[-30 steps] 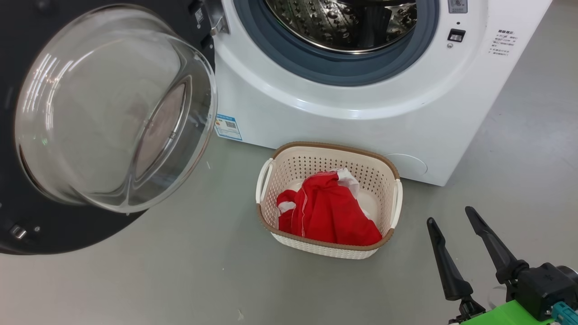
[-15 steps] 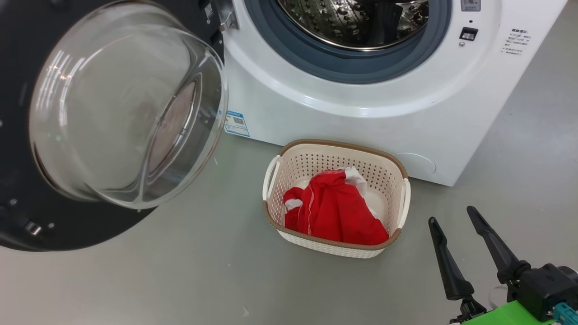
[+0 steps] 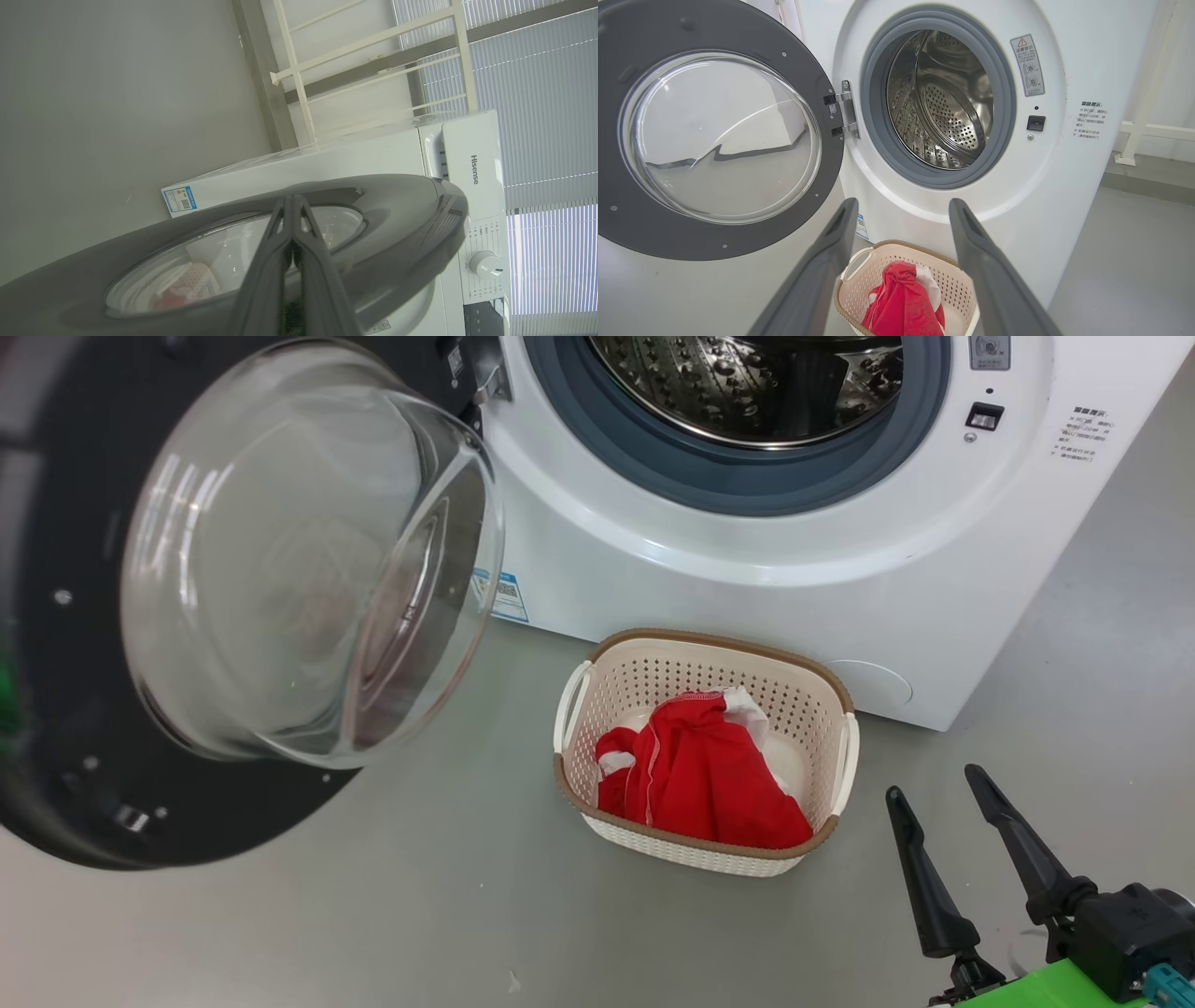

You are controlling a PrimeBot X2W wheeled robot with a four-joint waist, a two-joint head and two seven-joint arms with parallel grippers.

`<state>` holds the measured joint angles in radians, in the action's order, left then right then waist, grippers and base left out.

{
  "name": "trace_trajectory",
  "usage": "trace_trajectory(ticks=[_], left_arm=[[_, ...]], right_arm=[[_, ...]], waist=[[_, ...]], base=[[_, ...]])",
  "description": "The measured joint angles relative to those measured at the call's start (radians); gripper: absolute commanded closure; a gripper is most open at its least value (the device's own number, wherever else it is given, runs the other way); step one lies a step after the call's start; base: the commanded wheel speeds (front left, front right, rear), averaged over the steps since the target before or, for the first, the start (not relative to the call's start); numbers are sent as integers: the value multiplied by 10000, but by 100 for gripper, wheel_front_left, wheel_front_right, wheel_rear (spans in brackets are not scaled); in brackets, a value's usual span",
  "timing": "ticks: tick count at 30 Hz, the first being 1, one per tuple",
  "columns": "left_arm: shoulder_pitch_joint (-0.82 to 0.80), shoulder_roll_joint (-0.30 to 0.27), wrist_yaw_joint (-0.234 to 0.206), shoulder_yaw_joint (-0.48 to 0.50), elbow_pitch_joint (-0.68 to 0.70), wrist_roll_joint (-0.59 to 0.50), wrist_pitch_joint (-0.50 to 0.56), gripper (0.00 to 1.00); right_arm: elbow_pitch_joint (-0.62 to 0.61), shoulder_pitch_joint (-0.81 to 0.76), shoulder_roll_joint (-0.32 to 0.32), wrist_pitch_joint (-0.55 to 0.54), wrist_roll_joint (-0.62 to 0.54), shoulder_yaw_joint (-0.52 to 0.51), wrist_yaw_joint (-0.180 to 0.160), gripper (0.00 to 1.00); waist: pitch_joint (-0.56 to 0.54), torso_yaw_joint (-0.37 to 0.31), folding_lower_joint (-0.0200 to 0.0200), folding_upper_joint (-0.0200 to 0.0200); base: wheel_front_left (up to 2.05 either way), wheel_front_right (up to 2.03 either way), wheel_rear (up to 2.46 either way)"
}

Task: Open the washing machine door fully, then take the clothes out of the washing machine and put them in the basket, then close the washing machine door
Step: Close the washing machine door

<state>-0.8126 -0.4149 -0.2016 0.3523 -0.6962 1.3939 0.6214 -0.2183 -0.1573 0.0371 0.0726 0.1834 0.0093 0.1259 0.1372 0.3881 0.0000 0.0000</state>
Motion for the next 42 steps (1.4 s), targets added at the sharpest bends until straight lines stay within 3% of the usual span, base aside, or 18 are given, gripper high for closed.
trace_trajectory(ticks=[28, 42], left_arm=[[1786, 2270, -441, -353, 3873, 790, 650, 100], [2224, 3338, -545, -892, 4692, 936, 640, 100]], right_arm=[[255, -1, 0, 244, 100, 23, 0, 0], [253, -15, -2, 244, 184, 25, 0, 0]], waist=[[-324, -254, 0, 0], [-454, -581, 0, 0]], base=[[0, 0, 0], [0, 0, 0]])
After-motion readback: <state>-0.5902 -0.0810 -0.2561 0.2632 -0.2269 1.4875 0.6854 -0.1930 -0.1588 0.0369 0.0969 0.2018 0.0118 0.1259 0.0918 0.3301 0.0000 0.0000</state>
